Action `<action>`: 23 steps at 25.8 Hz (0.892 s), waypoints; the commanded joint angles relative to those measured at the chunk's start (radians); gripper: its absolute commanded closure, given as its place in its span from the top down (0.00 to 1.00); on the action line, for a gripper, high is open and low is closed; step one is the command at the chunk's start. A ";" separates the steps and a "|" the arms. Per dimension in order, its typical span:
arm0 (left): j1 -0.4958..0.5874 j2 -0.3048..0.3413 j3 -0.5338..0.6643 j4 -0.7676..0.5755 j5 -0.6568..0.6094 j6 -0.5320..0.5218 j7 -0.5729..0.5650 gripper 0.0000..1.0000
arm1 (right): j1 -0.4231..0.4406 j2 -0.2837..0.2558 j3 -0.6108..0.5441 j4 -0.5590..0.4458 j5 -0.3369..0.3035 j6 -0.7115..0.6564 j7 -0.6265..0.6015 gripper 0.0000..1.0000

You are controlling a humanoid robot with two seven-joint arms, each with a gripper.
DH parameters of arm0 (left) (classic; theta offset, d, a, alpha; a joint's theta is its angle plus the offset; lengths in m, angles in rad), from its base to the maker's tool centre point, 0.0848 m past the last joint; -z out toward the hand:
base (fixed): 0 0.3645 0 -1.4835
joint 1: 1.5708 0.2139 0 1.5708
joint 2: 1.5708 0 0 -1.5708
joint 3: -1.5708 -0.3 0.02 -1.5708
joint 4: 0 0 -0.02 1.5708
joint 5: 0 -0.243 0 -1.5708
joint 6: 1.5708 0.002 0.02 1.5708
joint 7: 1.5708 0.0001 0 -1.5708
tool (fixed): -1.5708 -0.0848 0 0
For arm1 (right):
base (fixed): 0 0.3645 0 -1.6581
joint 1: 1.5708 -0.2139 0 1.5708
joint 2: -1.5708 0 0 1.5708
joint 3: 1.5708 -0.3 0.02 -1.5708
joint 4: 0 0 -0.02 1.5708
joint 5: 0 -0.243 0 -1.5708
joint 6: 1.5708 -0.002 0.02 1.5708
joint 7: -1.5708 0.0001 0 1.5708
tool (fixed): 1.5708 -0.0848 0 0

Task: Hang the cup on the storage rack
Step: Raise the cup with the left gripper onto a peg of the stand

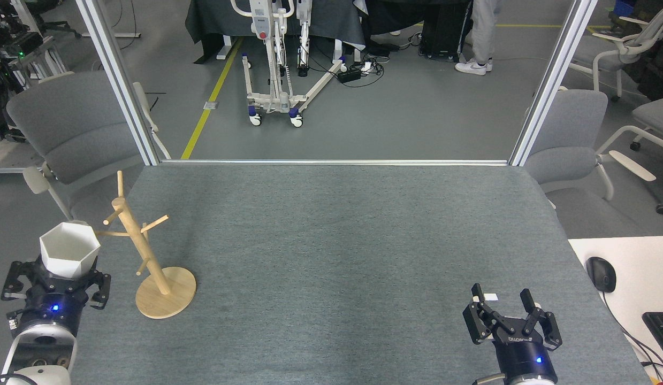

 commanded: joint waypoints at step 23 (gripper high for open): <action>0.027 -0.009 -0.057 0.004 -0.038 -0.005 0.006 0.00 | -0.003 0.004 -0.008 0.003 0.002 0.003 0.006 1.00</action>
